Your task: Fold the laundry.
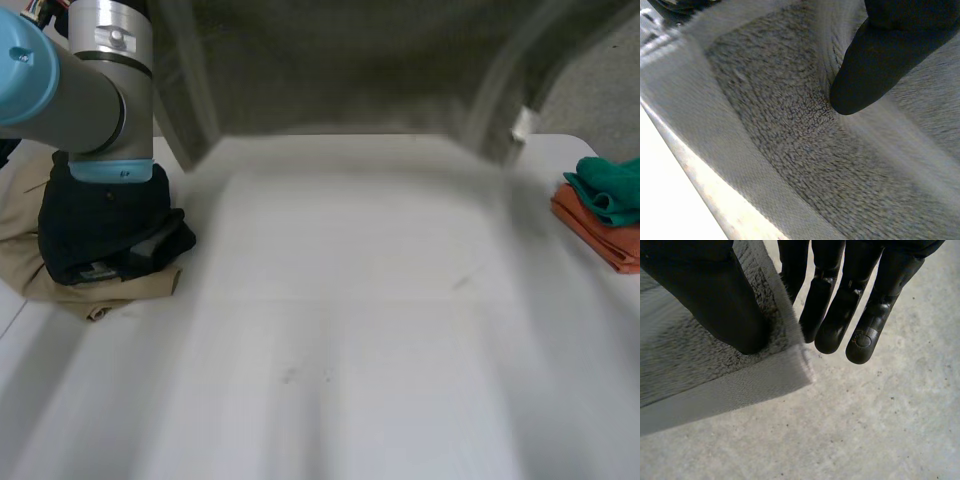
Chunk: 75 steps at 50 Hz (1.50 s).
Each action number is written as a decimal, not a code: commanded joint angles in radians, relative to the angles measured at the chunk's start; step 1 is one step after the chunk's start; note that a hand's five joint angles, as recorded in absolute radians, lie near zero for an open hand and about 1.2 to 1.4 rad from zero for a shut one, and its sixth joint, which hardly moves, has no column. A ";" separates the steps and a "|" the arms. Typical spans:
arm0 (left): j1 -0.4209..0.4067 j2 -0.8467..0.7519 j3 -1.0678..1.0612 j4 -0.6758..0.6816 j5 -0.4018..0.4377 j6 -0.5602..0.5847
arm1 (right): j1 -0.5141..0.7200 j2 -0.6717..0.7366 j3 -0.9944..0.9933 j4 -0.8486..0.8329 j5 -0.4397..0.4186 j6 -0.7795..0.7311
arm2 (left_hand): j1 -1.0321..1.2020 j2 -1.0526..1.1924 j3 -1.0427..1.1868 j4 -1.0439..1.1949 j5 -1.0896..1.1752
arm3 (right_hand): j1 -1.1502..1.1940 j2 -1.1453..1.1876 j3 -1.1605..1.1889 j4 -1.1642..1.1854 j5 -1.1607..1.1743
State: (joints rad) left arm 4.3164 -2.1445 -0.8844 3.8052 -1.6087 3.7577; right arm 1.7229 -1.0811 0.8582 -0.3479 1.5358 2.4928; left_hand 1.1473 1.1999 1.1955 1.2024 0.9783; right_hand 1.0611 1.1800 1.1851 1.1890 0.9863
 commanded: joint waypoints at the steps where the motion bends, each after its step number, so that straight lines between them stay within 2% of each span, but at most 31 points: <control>1: 0.026 0.055 -0.278 -0.032 0.009 -0.087 | -0.003 0.001 0.157 0.015 -0.063 -0.005 | 0.249 0.196 0.201 0.194 0.243 | 0.335 0.216 0.211 0.207 0.235; 6: 0.028 0.045 -0.451 -0.029 0.026 -0.093 | -0.005 0.053 0.333 0.018 -0.134 -0.012 | 0.249 0.196 0.201 0.194 0.243 | 0.335 0.216 0.211 0.207 0.235; 13: 0.023 -0.069 -0.588 -0.021 0.042 -0.088 | -0.013 0.150 0.472 0.044 -0.155 -0.026 | 0.249 0.196 0.201 0.194 0.243 | 0.335 0.216 0.211 0.207 0.235; 18: 0.022 -0.051 -0.691 -0.038 0.042 -0.084 | -0.017 0.139 0.521 0.206 -0.155 -0.072 | 0.249 0.196 0.201 0.194 0.243 | 0.335 0.216 0.211 0.207 0.235; 22: 0.025 0.084 -0.823 -0.097 0.041 -0.070 | -0.064 0.071 0.564 0.395 -0.160 -0.136 | 0.249 0.196 0.201 0.194 0.243 | 0.335 0.216 0.211 0.207 0.235; 25: 0.034 0.205 -0.925 -0.214 0.039 -0.053 | -0.118 0.004 0.599 0.501 -0.163 -0.189 | 0.249 0.196 0.201 0.194 0.243 | 0.335 0.216 0.211 0.207 0.235; 26: 0.039 0.272 -0.976 -0.305 0.038 -0.030 | -0.153 -0.044 0.628 0.571 -0.155 -0.233 | 0.249 0.196 0.201 0.194 0.243 | 0.335 0.216 0.211 0.207 0.235; 30: 0.042 0.376 -1.042 -0.494 0.038 0.022 | -0.223 -0.173 0.728 0.762 -0.149 -0.405 | 0.249 0.196 0.201 0.194 0.243 | 0.335 0.216 0.211 0.207 0.235; 31: 0.033 0.420 -1.071 -0.616 0.039 0.045 | -0.235 -0.193 0.746 0.789 -0.148 -0.437 | 0.249 0.196 0.201 0.194 0.243 | 0.335 0.216 0.211 0.207 0.235; 35: 0.016 0.448 -1.093 -0.778 0.041 0.048 | -0.301 -0.272 0.835 0.889 -0.157 -0.572 | 0.249 0.196 0.201 0.194 0.243 | 0.335 0.216 0.211 0.207 0.235; 37: 0.005 0.445 -1.081 -0.793 0.042 0.047 | -0.307 -0.277 0.854 0.853 -0.158 -0.577 | 0.249 0.196 0.201 0.194 0.243 | 0.335 0.216 0.211 0.207 0.235; 39: 0.000 0.427 -1.049 -0.745 0.041 0.047 | -0.301 -0.278 0.854 0.807 -0.155 -0.555 | 0.249 0.196 0.201 0.194 0.243 | 0.335 0.216 0.211 0.207 0.235; 43: -0.007 0.347 -0.978 -0.589 0.036 0.048 | -0.264 -0.260 0.834 0.647 -0.155 -0.474 | 0.249 0.196 0.201 0.194 0.243 | 0.335 0.216 0.211 0.207 0.235; 49: -0.014 0.166 -0.811 -0.394 0.030 0.050 | -0.157 -0.073 0.691 0.429 -0.120 -0.371 | 0.249 0.196 0.201 0.194 0.243 | 0.335 0.216 0.211 0.207 0.235; 53: -0.023 0.040 -0.662 -0.322 0.007 0.056 | -0.091 0.041 0.559 0.357 -0.053 -0.359 | 0.249 0.196 0.201 0.194 0.243 | 0.335 0.216 0.211 0.207 0.235; 57: -0.038 -0.079 -0.506 -0.294 -0.031 0.060 | -0.069 0.151 0.438 0.307 0.003 -0.361 | 0.249 0.196 0.201 0.194 0.243 | 0.335 0.216 0.211 0.207 0.235; 65: -0.047 -0.274 -0.271 -0.285 -0.028 0.088 | -0.036 0.319 0.280 0.170 0.023 -0.357 | 0.249 0.196 0.201 0.194 0.243 | 0.335 0.216 0.211 0.207 0.235; 66: -0.050 -0.288 -0.257 -0.280 -0.030 0.096 | -0.029 0.329 0.272 0.156 0.030 -0.357 | 0.052 -0.001 0.004 -0.003 0.046 | -0.030 -0.149 -0.154 -0.158 -0.130; 68: -0.061 -0.308 -0.239 -0.269 -0.033 0.112 | -0.008 0.354 0.259 0.115 0.075 -0.353 | -0.797 -0.850 -0.845 -0.852 -0.803 | -0.887 -1.005 -1.011 -1.014 -0.986; 71: -0.086 -0.308 -0.234 -0.225 -0.042 0.146 | 0.007 0.348 0.259 0.072 0.130 -0.335 | -0.973 -1.025 -1.021 -1.028 -0.978 | -0.887 -1.005 -1.011 -1.014 -0.986; 75: -0.101 -0.267 -0.266 -0.202 -0.071 0.154 | 0.014 0.267 0.303 0.017 0.141 -0.241 | -0.973 -1.025 -1.021 -1.028 -0.978 | -0.887 -1.005 -1.011 -1.014 -0.986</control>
State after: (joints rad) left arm 4.2482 -2.4504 -1.1213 3.5512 -1.6454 3.8769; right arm 1.7142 -0.7364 1.1184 -0.2387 1.6207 2.1494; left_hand 0.3559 0.4319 0.4571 0.4444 0.2701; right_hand 0.2950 0.3401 0.3547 0.3724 0.2037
